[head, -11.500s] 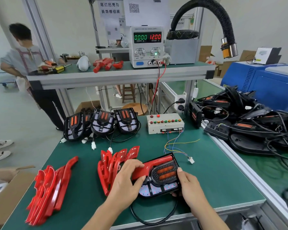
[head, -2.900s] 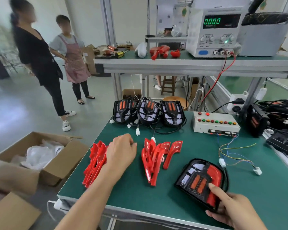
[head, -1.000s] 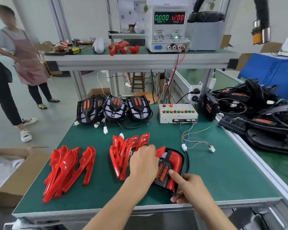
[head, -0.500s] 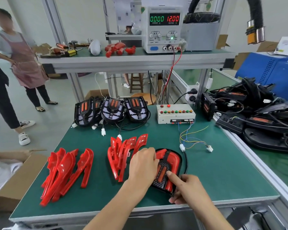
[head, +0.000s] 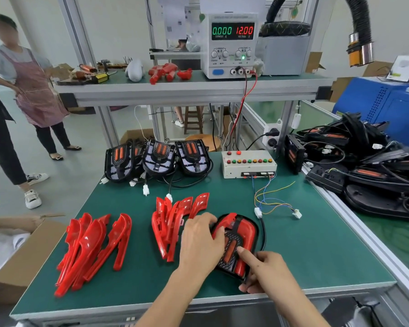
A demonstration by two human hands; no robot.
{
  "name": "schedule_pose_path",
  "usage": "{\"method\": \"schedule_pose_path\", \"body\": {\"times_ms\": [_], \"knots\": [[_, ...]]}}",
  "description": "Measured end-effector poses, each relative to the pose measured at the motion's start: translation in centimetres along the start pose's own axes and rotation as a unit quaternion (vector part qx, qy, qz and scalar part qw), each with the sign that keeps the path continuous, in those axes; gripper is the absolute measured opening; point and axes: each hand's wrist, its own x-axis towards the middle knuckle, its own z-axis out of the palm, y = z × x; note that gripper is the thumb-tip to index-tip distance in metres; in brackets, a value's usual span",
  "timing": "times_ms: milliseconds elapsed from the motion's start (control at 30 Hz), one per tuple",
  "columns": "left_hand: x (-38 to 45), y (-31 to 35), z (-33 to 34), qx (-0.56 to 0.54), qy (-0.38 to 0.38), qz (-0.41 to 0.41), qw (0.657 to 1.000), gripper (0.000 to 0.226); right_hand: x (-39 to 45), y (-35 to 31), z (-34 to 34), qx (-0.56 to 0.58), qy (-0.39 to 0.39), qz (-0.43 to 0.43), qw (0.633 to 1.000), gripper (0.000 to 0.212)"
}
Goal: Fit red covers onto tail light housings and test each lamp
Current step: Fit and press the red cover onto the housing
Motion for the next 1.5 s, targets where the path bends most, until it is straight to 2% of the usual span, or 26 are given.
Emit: {"method": "schedule_pose_path", "body": {"times_ms": [100,200,300,367,433,467,567,633,700,767,800,867,933,967,1000,1067,1133,1300,1433,1500], "knots": [[-1.8,-0.3,-0.7,-0.016,0.037,-0.046,0.998,0.039,-0.1,-0.1,-0.1,0.019,0.000,0.010,1.000,0.049],[-3.6,-0.9,-0.8,-0.037,0.001,-0.107,0.994,0.055,-0.3,-0.2,-0.1,0.050,0.006,0.016,0.999,0.048],[-4.2,-1.1,-0.6,-0.105,-0.043,-0.162,0.980,0.055,-0.5,-0.5,0.2,0.060,0.012,0.008,0.998,0.047],[-4.0,-0.8,-0.2,-0.234,-0.063,-0.216,0.946,0.046,-0.6,-0.6,0.5,0.053,0.014,0.000,0.998,0.047],[-3.7,-0.6,0.6,-0.364,-0.043,-0.257,0.894,0.033,-0.7,-0.6,1.0,0.040,0.019,-0.001,0.999,0.048],[-3.5,-0.6,0.9,-0.387,-0.022,-0.263,0.884,0.025,-0.7,-0.6,1.3,0.032,0.017,0.000,0.999,0.048],[-3.1,-0.5,1.5,-0.398,0.024,-0.250,0.882,0.005,-0.7,-0.6,1.7,0.011,-0.006,0.007,1.000,0.049],[-2.9,-0.7,1.7,-0.401,0.023,-0.243,0.883,0.011,-0.5,-0.8,1.5,-0.003,-0.028,0.018,0.999,0.059],[-2.8,-1.0,1.7,-0.400,0.015,-0.227,0.888,0.008,-0.7,-1.0,0.7,-0.045,-0.094,0.046,0.993,0.075],[-2.7,-1.4,1.6,-0.409,-0.002,-0.206,0.889,0.009,-0.8,-1.5,-0.5,-0.098,-0.139,0.030,0.985,0.077],[-2.6,-1.7,1.5,-0.412,-0.013,-0.198,0.889,0.010,-0.7,-1.9,-1.1,-0.098,-0.115,-0.009,0.989,0.071],[-2.6,-2.0,1.3,-0.411,-0.039,-0.185,0.892,0.010,0.3,-2.5,-2.5,-0.052,0.021,-0.120,0.991,0.057],[-2.6,-2.5,1.3,-0.397,-0.062,-0.174,0.899,0.011,1.8,-3.4,-3.8,-0.077,0.171,-0.238,0.953,0.032],[-2.6,-2.7,1.4,-0.389,-0.067,-0.169,0.903,0.011,2.6,-4.1,-4.3,-0.146,0.209,-0.269,0.929,0.022],[-2.6,-2.9,1.5,-0.383,-0.070,-0.165,0.906,0.012,3.2,-4.5,-4.5,-0.228,0.206,-0.279,0.910,0.018],[-2.5,-3.1,1.4,-0.387,-0.078,-0.157,0.905,0.015,4.4,-4.9,-4.5,-0.366,0.135,-0.246,0.887,0.037],[-2.3,-3.1,1.2,-0.406,-0.092,-0.146,0.897,0.019,5.1,-5.0,-4.3,-0.439,0.090,-0.216,0.868,0.050],[-2.0,-3.6,1.2,-0.422,-0.114,-0.131,0.890,0.032,5.3,-5.3,-4.2,-0.497,0.093,-0.223,0.834,0.055],[-2.0,-4.3,1.3,-0.428,-0.123,-0.128,0.886,0.020,5.5,-5.3,-4.1,-0.465,0.072,-0.210,0.857,0.049],[-2.0,-4.4,1.2,-0.434,-0.126,-0.129,0.883,0.022,5.7,-5.3,-4.1,-0.452,0.049,-0.197,0.869,0.048]]}}
